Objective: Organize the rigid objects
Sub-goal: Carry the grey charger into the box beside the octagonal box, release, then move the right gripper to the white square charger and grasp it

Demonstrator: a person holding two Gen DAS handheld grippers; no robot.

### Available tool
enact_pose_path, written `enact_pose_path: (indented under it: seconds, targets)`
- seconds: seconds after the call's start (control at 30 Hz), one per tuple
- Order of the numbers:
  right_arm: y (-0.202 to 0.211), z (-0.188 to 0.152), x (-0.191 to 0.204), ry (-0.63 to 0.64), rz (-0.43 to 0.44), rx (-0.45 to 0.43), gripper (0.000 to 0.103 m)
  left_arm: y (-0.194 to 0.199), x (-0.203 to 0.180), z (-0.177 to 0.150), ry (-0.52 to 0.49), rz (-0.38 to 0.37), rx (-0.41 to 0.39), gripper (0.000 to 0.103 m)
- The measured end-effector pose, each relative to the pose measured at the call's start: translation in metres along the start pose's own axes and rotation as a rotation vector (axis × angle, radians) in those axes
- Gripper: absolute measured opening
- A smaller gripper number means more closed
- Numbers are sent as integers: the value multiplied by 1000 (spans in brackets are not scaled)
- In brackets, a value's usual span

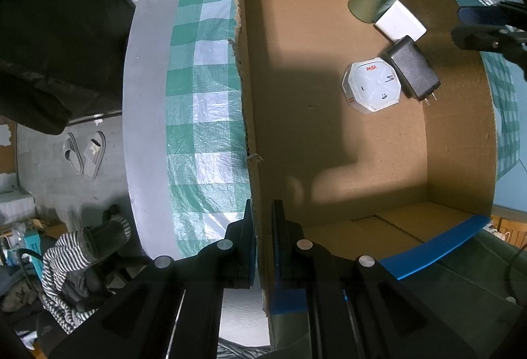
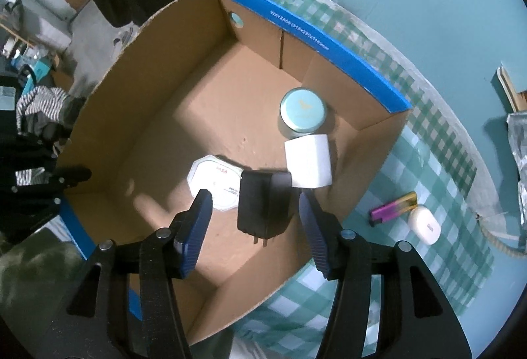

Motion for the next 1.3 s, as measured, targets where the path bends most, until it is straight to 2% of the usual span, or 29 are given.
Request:
enact_pose_path:
  seconds: [0.17, 0.53, 0.87, 1.13, 1.3]
  targets:
    - [11, -4, -7, -44, 6, -20, 61, 1, 0, 0, -3, 1, 0, 8]
    - [30, -33, -42, -198, 4, -45, 65, 1, 0, 1, -4, 1, -1, 8]
    - [26, -90, -113, -510, 14, -19, 68, 2, 1, 3, -4, 0, 1, 8]
    - [20, -141, -174, -705, -44, 13, 69, 2, 1, 3, -2, -1, -1, 8]
    - [14, -166, -208, -805, -73, 31, 72, 1, 2, 2, 0, -3, -1, 8]
Point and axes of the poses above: each gripper's, at about its wrist camera, not at the fingertips, and y roughly against the way its jaws point, x to its left, z to its top, the point moved 3 cm from there along -y, roughly the way its jaws point, and after that the axes turned 6 degrees about -y, right-handed, at the moved point
